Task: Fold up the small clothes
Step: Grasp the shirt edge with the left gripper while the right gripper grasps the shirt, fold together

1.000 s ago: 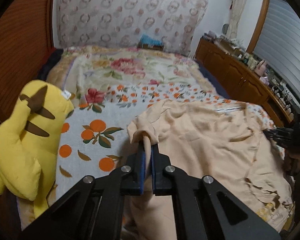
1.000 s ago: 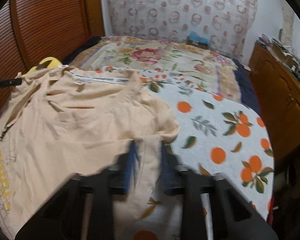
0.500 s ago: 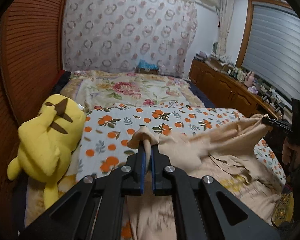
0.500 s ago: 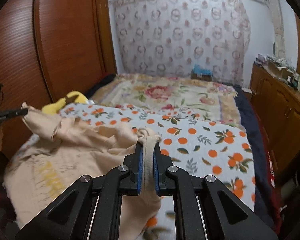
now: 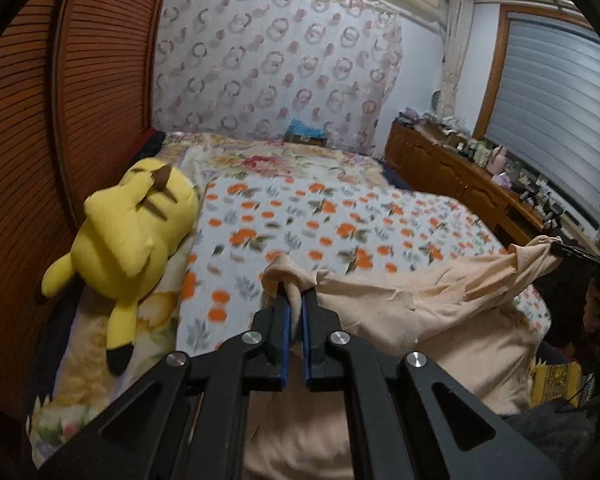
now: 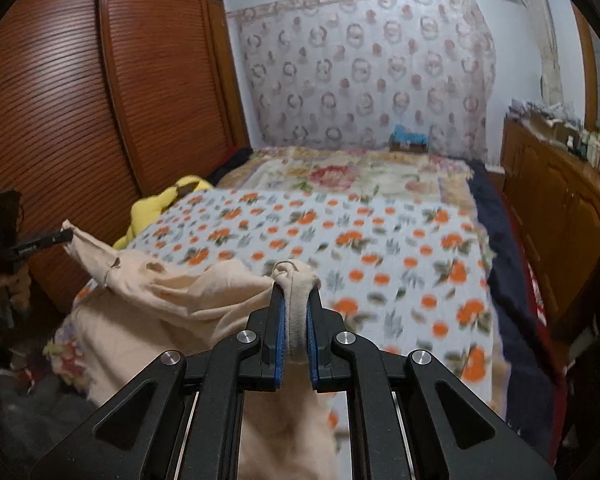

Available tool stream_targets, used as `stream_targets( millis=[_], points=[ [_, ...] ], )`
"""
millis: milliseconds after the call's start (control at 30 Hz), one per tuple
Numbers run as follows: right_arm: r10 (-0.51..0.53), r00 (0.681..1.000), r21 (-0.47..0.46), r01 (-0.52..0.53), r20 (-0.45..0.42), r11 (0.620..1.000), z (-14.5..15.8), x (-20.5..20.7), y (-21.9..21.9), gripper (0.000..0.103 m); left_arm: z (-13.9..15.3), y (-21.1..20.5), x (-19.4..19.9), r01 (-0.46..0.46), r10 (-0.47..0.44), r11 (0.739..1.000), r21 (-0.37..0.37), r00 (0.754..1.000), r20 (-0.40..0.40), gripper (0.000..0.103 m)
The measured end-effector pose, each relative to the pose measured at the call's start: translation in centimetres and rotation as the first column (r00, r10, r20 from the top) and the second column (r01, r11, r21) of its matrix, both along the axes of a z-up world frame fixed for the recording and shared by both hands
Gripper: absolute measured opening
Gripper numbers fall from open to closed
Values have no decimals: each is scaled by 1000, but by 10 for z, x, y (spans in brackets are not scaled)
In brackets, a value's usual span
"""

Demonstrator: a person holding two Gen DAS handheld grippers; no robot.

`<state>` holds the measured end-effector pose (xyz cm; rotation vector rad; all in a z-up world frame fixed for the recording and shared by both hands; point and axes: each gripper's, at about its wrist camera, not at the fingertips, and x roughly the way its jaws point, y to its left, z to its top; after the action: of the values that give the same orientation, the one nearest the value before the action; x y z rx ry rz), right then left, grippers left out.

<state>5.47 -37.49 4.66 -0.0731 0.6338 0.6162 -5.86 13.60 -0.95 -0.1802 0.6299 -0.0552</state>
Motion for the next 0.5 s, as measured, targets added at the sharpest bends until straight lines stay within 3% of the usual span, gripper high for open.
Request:
stream_targets(
  millis=[300,500],
  points=[
    [-33,988,-106,17,-148,994,-66,-7,1,8,-40,8,0,-10,9,1000,-4,994,-113,3],
    [-38,989,-125,20,-146,992,-72,-9,3,9,-40,8,0,-7,9,1000,13,992,-126,12]
  ],
)
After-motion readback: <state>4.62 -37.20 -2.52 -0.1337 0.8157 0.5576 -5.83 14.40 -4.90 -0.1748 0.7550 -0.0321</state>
